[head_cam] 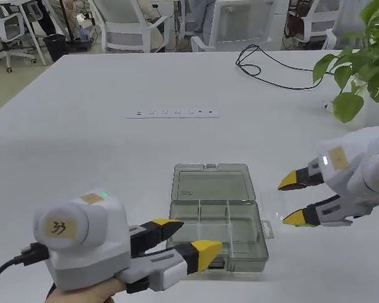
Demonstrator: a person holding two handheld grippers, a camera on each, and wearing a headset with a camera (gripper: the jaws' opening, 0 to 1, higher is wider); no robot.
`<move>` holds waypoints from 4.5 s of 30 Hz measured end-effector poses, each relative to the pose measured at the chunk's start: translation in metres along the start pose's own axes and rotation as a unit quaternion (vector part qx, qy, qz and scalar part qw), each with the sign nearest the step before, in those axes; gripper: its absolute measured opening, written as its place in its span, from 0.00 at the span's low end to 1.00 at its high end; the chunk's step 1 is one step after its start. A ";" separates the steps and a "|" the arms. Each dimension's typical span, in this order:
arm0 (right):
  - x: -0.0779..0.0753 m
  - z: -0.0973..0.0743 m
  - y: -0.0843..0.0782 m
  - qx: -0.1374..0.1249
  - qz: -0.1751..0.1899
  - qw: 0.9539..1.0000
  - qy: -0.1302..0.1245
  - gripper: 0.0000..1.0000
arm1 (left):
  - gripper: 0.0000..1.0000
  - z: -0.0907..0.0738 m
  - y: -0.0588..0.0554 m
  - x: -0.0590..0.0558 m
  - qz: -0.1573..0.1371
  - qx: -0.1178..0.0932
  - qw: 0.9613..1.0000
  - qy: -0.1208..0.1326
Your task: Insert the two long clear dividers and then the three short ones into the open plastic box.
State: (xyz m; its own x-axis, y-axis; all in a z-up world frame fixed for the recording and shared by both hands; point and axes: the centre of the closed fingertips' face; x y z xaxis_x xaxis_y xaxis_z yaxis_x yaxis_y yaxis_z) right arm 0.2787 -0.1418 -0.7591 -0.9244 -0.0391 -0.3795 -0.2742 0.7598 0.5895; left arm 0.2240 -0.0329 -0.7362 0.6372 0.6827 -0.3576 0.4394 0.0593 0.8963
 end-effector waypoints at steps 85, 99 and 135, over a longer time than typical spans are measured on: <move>0.045 0.018 0.128 -0.166 0.061 0.976 0.125 0.30 | 0.00 -0.001 -0.016 -0.016 0.092 0.064 0.992 -0.057; 0.071 0.011 0.123 -0.168 0.060 0.963 0.205 0.19 | 0.00 -0.005 -0.022 -0.038 0.168 0.075 0.976 -0.120; 0.078 0.006 0.123 -0.137 0.071 0.961 0.229 0.02 | 0.01 -0.006 -0.011 -0.048 0.167 0.043 0.974 -0.147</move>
State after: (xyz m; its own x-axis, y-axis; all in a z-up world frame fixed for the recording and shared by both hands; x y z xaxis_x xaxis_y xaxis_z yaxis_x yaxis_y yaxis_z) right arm 0.1746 -0.0475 -0.7206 -0.9603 -0.2767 0.0360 -0.1375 0.5814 0.8019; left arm 0.1847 -0.0622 -0.7278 0.9020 0.4144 -0.1212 0.2203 -0.2001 0.9547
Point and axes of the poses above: the centre of the closed fingertips' face, and the gripper's own axes: z roughly forward along the fingers, x roughly to its left, y roughly out of its top, and after that the axes turned 5 degrees about -x, right-handed
